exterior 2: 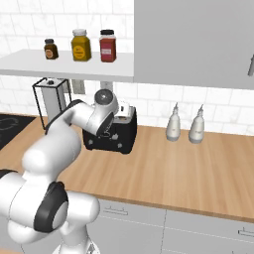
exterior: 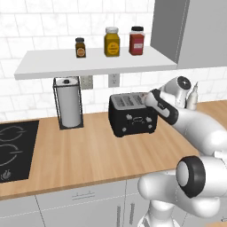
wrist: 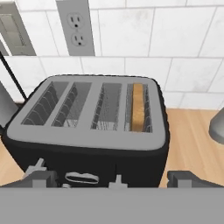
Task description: Start the toaster. Once the lever pops up, take the bread to the plate on the dining counter.
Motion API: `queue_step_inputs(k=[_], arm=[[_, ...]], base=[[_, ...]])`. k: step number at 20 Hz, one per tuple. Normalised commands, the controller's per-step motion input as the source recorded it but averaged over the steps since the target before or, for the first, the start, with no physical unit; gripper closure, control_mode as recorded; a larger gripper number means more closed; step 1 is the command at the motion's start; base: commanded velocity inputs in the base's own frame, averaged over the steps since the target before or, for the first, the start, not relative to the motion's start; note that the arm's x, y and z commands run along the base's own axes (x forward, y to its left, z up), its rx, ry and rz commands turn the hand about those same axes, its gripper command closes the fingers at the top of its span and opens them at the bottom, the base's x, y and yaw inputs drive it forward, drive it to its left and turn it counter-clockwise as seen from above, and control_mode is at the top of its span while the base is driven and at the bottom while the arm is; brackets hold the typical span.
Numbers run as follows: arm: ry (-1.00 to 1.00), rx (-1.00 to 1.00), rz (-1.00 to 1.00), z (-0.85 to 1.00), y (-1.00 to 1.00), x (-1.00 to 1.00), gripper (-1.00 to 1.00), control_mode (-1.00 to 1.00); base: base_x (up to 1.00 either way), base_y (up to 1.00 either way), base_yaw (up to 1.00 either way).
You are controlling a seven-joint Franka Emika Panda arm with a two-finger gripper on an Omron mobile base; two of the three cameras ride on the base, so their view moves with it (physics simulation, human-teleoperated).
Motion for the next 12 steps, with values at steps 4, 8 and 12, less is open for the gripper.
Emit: queue_step_inputs(k=[4, 8, 12], arm=[[0.0, -0.01, -0.05, 0.0, -0.04, 0.25, -1.0, -1.0], [0.0, 0.0, -0.08, 0.0, -0.07, 0.15, -1.0, -1.0], [0.0, 0.0, -0.07, -0.02, -0.23, 0.02, -1.0, -1.0]], base=[[0.0, 0.0, 0.0], [0.0, 0.0, 0.0], [0.0, 0.0, 0.0]])
